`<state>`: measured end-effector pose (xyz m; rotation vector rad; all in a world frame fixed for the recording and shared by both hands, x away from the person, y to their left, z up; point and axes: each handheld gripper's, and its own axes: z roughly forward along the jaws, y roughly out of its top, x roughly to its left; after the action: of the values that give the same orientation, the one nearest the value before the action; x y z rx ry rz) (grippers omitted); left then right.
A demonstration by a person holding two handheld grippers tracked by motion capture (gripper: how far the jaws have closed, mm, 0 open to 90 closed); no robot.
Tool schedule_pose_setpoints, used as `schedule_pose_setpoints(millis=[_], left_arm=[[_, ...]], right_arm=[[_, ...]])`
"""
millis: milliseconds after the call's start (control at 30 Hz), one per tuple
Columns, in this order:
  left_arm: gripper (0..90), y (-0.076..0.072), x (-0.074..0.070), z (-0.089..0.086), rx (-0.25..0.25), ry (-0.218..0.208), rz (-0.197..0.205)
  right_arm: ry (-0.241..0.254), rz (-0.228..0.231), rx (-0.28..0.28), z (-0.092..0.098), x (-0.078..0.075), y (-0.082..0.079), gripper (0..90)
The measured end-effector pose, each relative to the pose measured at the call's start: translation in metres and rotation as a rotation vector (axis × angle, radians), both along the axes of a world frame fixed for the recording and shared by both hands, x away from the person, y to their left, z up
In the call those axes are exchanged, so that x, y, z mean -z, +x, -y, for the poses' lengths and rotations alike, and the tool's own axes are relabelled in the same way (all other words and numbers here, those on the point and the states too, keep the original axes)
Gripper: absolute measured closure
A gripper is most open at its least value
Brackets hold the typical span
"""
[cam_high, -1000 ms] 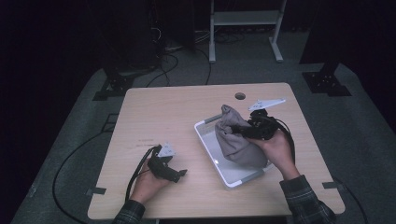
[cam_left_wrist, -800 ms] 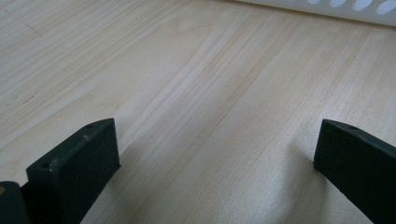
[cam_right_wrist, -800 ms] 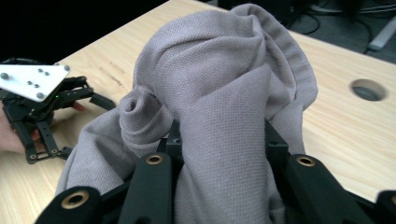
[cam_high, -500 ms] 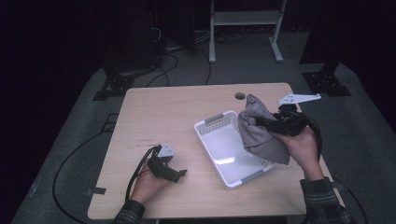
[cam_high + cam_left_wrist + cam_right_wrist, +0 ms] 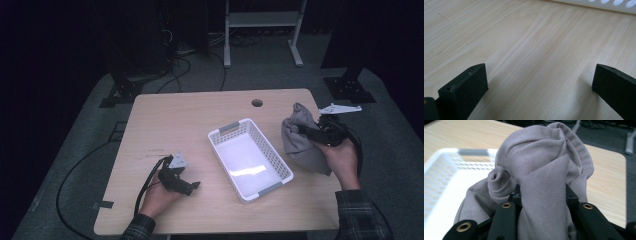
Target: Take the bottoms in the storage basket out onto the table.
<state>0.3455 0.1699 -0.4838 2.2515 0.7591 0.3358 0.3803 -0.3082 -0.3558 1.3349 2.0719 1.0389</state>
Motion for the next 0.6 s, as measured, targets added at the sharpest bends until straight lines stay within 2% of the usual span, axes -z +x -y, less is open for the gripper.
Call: schedule_pose_setpoints(millis=[233, 333, 367, 400, 433, 467, 500, 567, 600], left_arm=[[0.0, 0.000, 0.000, 0.000, 0.003, 0.004, 0.001], [0.0, 0.000, 0.000, 0.000, 0.003, 0.005, 0.001], [0.0, 0.000, 0.000, 0.000, 0.003, 0.005, 0.001], [0.0, 0.000, 0.000, 0.000, 0.003, 0.005, 0.001], [0.0, 0.000, 0.000, 0.000, 0.003, 0.005, 0.001], [0.0, 0.000, 0.000, 0.000, 0.003, 0.005, 0.001], [0.0, 0.000, 0.000, 0.000, 0.004, 0.005, 0.001], [0.0, 0.000, 0.000, 0.000, 0.006, 0.005, 0.001], [0.0, 0.000, 0.000, 0.000, 0.006, 0.005, 0.001]], right_arm=[[-0.062, -0.025, 0.047, 0.010, 0.042, 0.020, 63.9], [-0.064, -0.062, 0.050, 0.013, 0.059, 0.028, 62.9], [-0.064, -0.062, 0.050, 0.013, 0.059, 0.028, 62.9], [-0.059, -0.100, 0.042, 0.014, 0.069, 0.033, 57.7], [-0.058, -0.115, 0.041, 0.014, 0.072, 0.035, 53.1], [-0.058, -0.115, 0.041, 0.014, 0.072, 0.035, 53.1], [-0.065, -0.145, 0.036, 0.012, 0.075, 0.036, 37.2], [-0.076, -0.153, 0.032, 0.009, 0.072, 0.035, 30.2], [-0.076, -0.153, 0.032, 0.009, 0.072, 0.035, 30.2]])
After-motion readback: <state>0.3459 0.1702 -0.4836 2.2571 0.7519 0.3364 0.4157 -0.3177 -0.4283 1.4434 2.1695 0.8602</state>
